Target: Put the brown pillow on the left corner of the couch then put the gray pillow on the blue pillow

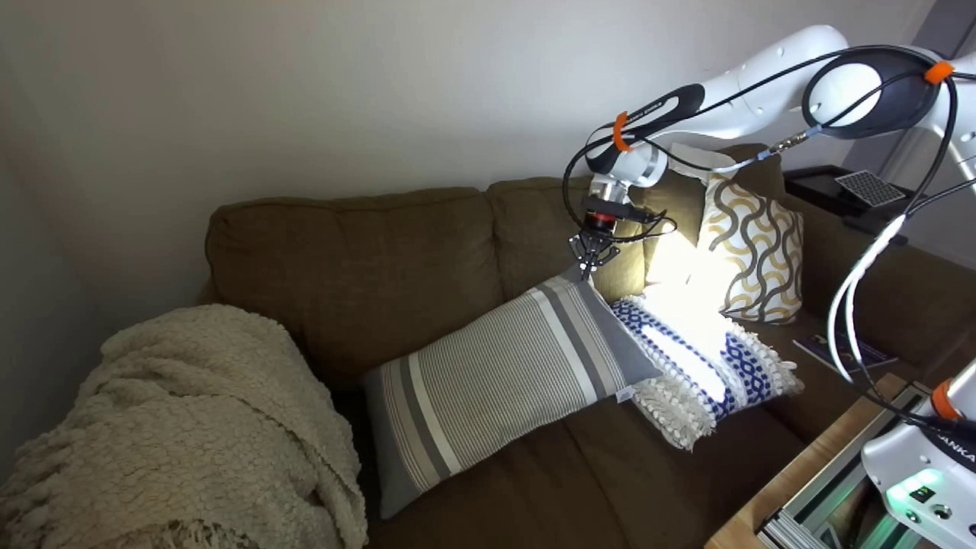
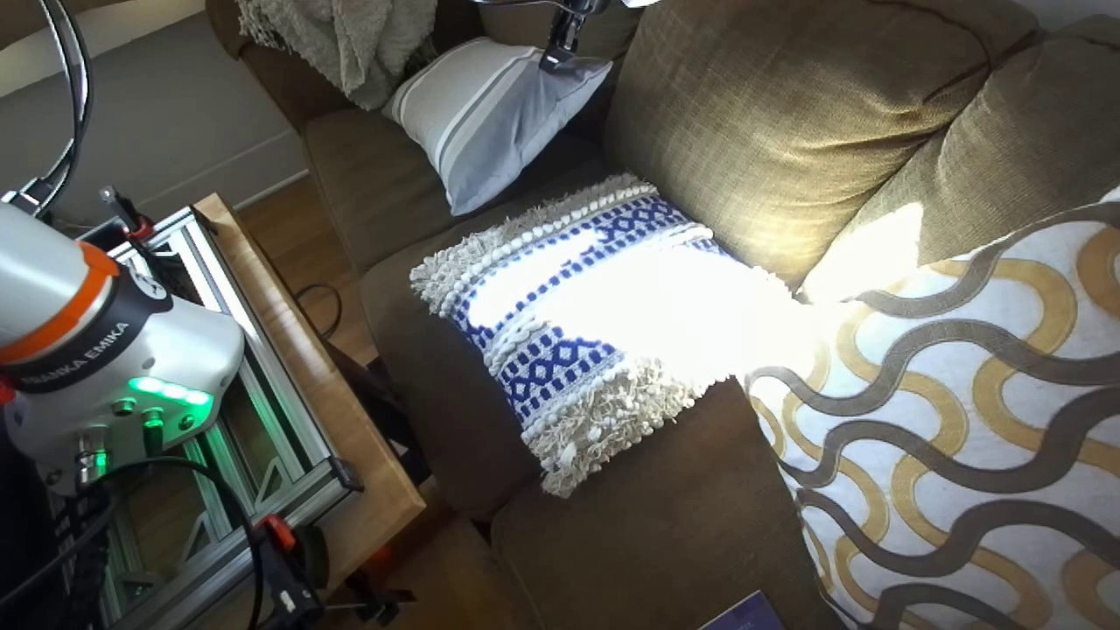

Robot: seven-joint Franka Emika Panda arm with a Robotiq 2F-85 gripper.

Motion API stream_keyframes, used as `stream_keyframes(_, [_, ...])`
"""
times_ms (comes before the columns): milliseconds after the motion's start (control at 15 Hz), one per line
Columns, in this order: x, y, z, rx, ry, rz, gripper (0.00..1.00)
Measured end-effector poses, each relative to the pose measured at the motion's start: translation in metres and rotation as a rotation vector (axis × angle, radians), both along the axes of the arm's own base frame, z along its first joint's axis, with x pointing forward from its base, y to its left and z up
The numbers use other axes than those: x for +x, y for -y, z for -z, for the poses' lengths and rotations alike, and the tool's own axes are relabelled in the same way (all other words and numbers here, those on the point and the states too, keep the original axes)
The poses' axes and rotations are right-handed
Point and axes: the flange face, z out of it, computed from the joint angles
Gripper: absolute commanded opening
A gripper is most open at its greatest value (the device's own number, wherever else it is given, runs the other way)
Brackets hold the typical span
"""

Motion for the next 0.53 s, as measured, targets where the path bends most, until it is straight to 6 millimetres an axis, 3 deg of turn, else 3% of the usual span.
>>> stream_keyframes(333, [-0.002,0.010,-0.003,-0.023,-0.007,-0.002,0.00])
stream_keyframes(533, [-0.007,0.028,-0.021,-0.053,-0.020,-0.004,0.00])
